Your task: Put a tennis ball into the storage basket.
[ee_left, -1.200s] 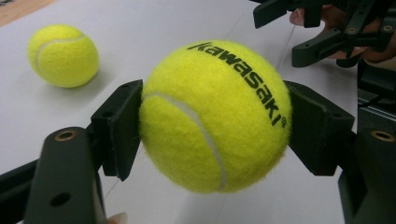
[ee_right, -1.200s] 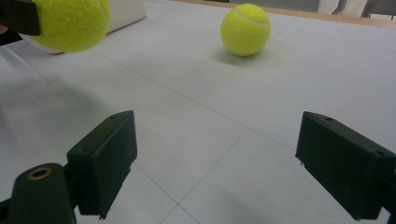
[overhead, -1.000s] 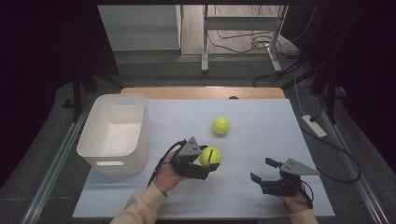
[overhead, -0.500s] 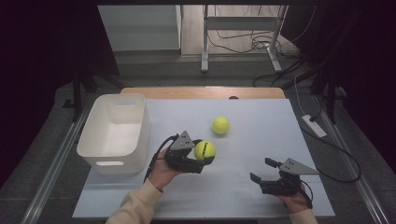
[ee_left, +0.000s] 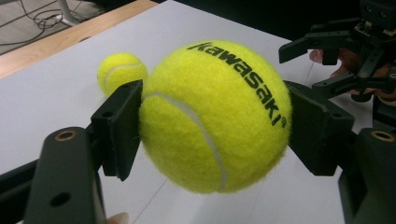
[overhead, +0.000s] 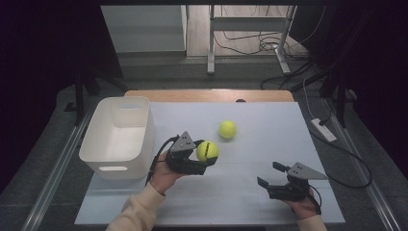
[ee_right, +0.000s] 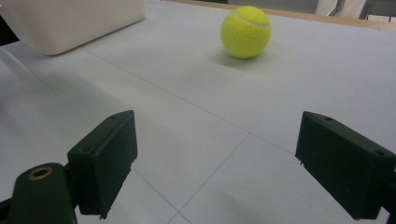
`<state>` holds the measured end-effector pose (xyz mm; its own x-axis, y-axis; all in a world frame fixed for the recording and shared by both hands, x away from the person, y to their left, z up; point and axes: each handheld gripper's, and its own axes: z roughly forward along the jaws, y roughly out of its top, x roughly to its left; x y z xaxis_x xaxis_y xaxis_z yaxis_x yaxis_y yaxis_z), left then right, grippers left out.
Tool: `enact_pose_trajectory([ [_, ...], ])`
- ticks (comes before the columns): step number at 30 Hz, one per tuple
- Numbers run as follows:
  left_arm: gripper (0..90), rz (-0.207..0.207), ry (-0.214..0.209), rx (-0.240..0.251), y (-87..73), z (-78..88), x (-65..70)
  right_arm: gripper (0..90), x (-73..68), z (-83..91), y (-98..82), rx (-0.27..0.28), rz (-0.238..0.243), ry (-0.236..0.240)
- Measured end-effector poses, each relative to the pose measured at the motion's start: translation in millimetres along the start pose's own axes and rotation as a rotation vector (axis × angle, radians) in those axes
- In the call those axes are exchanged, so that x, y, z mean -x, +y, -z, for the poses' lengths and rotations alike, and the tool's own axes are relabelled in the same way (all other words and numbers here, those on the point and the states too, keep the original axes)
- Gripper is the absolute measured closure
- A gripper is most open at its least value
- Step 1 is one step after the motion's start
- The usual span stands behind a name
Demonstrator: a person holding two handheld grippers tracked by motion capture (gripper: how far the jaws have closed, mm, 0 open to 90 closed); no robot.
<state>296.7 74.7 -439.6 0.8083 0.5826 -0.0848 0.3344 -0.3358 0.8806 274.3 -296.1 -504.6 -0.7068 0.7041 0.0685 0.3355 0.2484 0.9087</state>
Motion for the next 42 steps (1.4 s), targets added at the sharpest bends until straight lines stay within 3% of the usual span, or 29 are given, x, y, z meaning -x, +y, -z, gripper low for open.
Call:
enact_pose_trajectory([
  [42, 27.1, 0.013, 0.084, 0.074, 26.6, 36.0, -19.2, 12.5, -0.3, 1.3, 0.6, 0.007, 0.007, -0.006],
])
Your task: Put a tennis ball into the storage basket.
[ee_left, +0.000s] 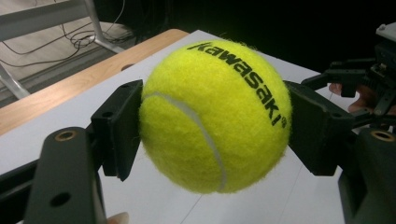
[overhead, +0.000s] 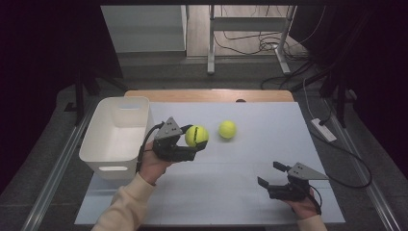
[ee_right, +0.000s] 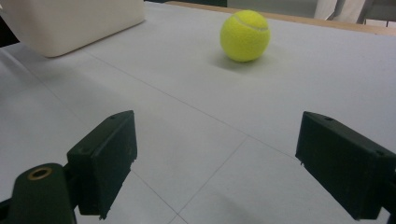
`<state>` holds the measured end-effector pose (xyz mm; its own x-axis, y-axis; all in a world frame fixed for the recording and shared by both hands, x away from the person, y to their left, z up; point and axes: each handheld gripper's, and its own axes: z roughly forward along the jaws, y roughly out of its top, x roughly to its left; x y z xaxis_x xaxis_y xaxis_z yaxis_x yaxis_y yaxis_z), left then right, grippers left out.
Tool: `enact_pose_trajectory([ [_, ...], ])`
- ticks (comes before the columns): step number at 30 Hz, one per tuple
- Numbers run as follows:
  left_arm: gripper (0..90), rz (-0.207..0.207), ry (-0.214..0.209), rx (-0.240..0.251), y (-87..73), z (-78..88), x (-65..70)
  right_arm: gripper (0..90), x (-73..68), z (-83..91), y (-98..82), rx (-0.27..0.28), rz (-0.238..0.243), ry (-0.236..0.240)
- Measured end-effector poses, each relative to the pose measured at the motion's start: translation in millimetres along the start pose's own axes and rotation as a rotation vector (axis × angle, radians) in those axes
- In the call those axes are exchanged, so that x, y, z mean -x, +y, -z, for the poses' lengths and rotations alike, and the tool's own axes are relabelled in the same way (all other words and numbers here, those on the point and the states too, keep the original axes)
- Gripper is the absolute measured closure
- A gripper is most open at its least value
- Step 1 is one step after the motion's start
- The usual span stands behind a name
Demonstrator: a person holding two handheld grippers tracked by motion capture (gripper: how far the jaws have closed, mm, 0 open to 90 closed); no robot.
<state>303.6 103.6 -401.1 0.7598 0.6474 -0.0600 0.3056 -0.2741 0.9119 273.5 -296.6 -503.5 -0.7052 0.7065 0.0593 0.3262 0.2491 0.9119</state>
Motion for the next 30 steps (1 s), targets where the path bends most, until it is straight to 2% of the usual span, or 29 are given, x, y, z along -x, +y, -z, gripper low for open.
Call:
enact_pose_trajectory([
  [8, 27.2, 0.001, 0.012, 0.017, 8.1, 8.6, -5.3, 12.5, -0.2, 0.0, 0.1, 0.004, -0.001, 0.003],
  [30, 27.2, 0.011, 0.046, 0.038, 17.3, 20.5, -14.3, 12.5, 0.4, 0.4, -0.2, 0.004, 0.0, 0.002],
])
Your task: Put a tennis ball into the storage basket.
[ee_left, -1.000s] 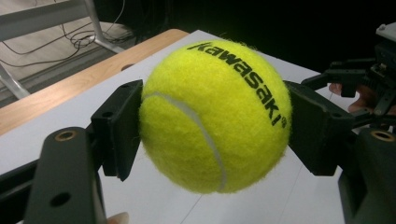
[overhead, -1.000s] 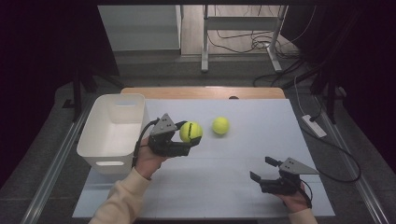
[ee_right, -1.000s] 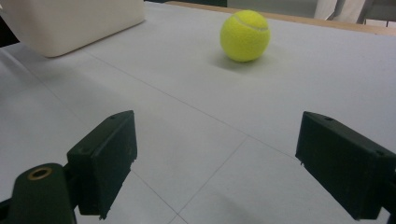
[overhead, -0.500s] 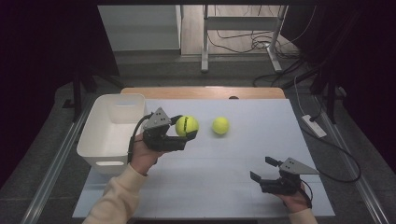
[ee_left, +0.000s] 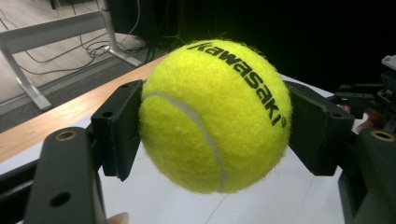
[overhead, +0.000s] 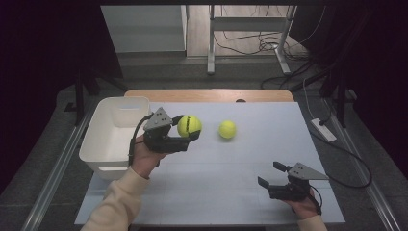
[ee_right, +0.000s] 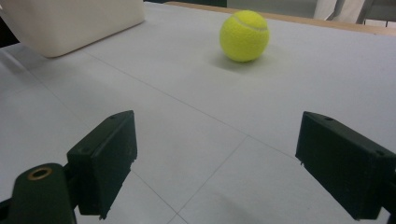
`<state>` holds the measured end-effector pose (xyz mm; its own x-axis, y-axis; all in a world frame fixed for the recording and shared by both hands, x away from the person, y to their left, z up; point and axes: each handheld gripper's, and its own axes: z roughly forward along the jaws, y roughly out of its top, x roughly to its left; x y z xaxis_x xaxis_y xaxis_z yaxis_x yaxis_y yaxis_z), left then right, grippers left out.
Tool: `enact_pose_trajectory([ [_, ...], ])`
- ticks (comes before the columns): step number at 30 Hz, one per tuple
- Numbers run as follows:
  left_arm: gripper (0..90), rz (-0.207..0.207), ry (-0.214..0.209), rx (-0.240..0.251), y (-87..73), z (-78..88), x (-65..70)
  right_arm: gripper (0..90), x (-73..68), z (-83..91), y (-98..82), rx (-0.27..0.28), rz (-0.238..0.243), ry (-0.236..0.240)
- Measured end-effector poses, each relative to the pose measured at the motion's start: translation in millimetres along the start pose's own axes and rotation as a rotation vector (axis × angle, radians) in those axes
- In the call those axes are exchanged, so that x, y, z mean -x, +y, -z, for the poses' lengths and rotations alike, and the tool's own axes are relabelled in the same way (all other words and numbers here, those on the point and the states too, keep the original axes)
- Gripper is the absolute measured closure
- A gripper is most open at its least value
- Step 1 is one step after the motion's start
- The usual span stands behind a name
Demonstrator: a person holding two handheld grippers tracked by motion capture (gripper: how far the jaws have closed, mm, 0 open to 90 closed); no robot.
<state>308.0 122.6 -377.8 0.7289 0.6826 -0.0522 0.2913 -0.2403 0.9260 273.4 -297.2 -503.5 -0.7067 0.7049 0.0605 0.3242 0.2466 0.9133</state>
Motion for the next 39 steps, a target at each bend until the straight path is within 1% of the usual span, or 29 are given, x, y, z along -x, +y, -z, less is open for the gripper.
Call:
enact_pose_trajectory([
  [8, 27.2, 0.008, 0.022, 0.009, 5.0, 6.1, -7.2, 12.5, 0.1, -0.2, -0.2, 0.002, -0.002, 0.0],
  [11, 27.2, 0.008, 0.015, 0.02, 6.1, 8.4, -9.6, 12.5, 0.1, -0.3, -0.3, 0.001, -0.001, 0.0],
  [16, 27.2, 0.011, 0.036, 0.017, 7.8, 11.0, -14.5, 12.5, 0.3, -0.3, -0.4, 0.001, -0.002, 0.0],
  [17, 27.2, 0.021, 0.038, 0.019, 8.2, 11.9, -17.1, 12.5, 0.3, -0.3, -0.4, 0.001, -0.002, 0.0],
  [21, 27.2, 0.03, 0.047, 0.017, 8.7, 13.7, -21.5, 12.5, 0.3, -0.3, -0.4, 0.001, -0.002, 0.0],
  [23, 27.1, 0.045, 0.042, 0.03, 9.2, 16.1, -25.2, 12.4, 0.3, -0.3, -0.5, 0.002, -0.003, 0.001],
  [25, 27.2, 0.045, 0.046, 0.03, 9.6, 17.1, -26.1, 12.5, 0.3, -0.3, -0.5, 0.002, -0.003, 0.0],
  [32, 27.2, 0.051, 0.08, 0.03, 13.3, 22.7, -35.4, 12.4, 0.6, 0.0, -0.5, 0.001, -0.003, -0.002],
  [36, 27.2, 0.062, 0.096, 0.033, 13.2, 24.8, -41.6, 12.4, 0.5, 0.2, -0.5, 0.001, -0.004, -0.002],
  [38, 27.2, 0.066, 0.11, 0.032, 12.8, 25.8, -45.3, 12.4, 0.6, 0.2, -0.5, 0.001, -0.004, -0.003],
  [39, 27.2, 0.066, 0.11, 0.032, 12.8, 25.8, -45.3, 12.4, 0.7, 0.2, -0.5, 0.001, -0.004, -0.003],
])
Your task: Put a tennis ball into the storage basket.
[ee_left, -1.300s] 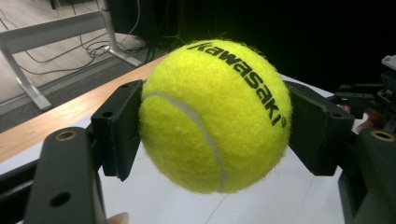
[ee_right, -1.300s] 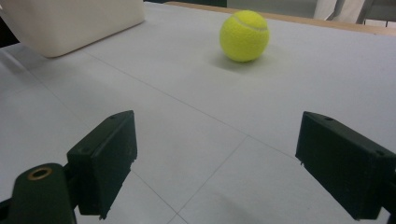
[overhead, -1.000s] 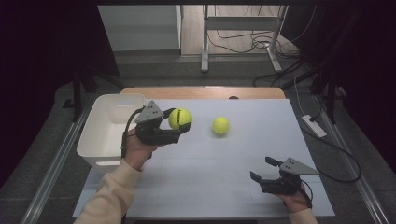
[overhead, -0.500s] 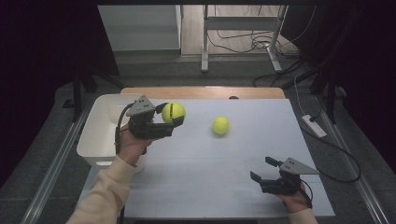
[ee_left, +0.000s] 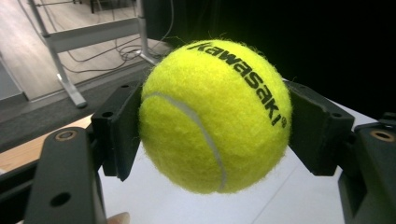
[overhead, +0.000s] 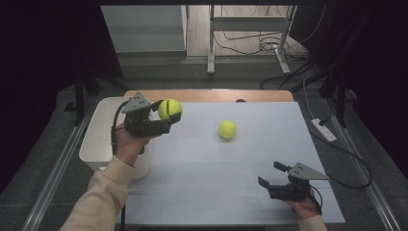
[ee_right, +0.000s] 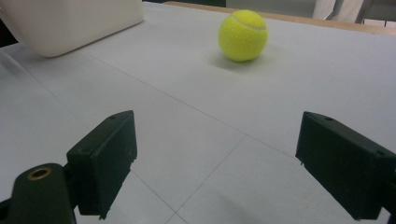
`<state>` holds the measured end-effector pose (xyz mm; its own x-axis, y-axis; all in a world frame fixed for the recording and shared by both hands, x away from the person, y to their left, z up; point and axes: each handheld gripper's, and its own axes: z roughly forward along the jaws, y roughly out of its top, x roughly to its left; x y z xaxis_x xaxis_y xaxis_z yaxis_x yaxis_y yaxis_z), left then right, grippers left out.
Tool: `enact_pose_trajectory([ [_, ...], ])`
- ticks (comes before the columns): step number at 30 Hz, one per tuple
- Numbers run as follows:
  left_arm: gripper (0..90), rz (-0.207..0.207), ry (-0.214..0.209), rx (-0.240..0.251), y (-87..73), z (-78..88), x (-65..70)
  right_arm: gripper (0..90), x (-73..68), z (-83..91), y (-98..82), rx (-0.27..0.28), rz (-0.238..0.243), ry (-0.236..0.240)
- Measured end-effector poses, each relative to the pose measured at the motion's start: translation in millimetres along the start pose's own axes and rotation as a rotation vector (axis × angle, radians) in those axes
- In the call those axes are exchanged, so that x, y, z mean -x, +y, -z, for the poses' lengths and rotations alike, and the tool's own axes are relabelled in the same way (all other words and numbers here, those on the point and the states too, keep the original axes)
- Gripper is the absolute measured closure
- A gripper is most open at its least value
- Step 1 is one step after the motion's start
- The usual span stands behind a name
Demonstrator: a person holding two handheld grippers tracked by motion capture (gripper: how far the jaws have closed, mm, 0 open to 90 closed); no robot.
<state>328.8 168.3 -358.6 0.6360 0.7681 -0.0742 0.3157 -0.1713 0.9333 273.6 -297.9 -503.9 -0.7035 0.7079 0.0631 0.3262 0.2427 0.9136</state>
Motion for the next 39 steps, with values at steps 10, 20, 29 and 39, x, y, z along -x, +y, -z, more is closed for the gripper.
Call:
enact_pose_trajectory([
  [10, 27.2, 0.032, 0.045, 0.006, -0.2, 5.8, -15.4, 12.4, 0.2, 0.3, 0.0, 0.001, -0.001, -0.004],
  [20, 27.2, 0.039, 0.089, 0.006, 2.3, 10.5, -24.6, 12.4, 0.2, 0.1, 0.1, 0.001, -0.001, -0.003],
  [29, 27.2, 0.051, 0.119, -0.003, 3.0, 12.3, -35.1, 12.4, 0.1, 0.3, 0.4, 0.003, -0.001, 0.0],
  [39, 27.2, 0.057, 0.148, -0.011, 1.6, 14.9, -42.6, 12.4, 0.5, 0.3, 0.0, 0.003, -0.002, -0.001],
])
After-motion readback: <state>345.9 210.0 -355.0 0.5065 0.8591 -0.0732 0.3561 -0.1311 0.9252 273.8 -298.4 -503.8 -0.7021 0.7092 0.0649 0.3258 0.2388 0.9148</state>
